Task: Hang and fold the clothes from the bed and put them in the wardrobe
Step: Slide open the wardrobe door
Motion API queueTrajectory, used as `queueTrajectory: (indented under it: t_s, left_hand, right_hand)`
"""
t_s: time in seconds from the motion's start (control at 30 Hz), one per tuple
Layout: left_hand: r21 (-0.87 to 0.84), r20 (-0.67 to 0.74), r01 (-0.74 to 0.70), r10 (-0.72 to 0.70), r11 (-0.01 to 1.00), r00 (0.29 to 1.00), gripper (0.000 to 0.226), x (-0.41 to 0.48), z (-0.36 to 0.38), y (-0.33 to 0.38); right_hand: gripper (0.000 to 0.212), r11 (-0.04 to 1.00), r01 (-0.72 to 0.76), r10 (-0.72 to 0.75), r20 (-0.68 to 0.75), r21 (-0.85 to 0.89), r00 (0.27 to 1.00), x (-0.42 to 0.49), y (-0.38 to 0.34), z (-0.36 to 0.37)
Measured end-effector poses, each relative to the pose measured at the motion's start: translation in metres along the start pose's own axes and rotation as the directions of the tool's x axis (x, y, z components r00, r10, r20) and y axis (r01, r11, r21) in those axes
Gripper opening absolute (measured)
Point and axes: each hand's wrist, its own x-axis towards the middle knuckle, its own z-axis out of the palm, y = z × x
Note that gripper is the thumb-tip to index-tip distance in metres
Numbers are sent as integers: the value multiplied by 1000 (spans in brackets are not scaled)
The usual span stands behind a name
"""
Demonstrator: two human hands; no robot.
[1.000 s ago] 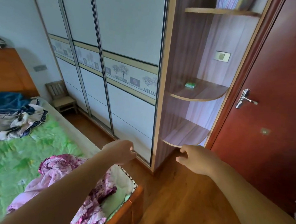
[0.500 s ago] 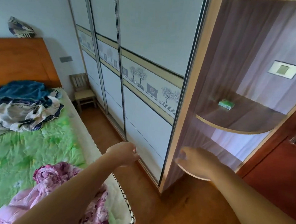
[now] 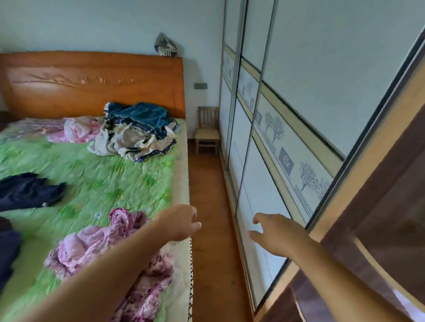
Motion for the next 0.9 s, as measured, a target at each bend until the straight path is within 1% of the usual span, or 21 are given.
queueTrajectory:
  t_s: [0.27, 0.5, 0.7, 0.9]
  left_hand:
    - [-42, -2, 154, -154, 987, 988, 48, -1, 5, 2]
    - [-64, -16, 179, -180, 982, 983, 50, 37, -5, 6]
    - [-75, 5, 137, -137, 988, 991, 44, 113, -12, 1]
    - [-67, 18, 66, -65, 996, 998, 40, 239, -35, -23]
  right_hand:
    - [45, 990, 125, -122, 38, -70, 992, 41, 12, -4]
    - [44, 983, 163, -162, 18, -86, 987, 83, 19, -11]
    - [43, 989, 127, -126, 9, -73, 992, 149, 18, -10]
    - [41, 998, 37, -35, 24, -57, 999, 255, 6, -23]
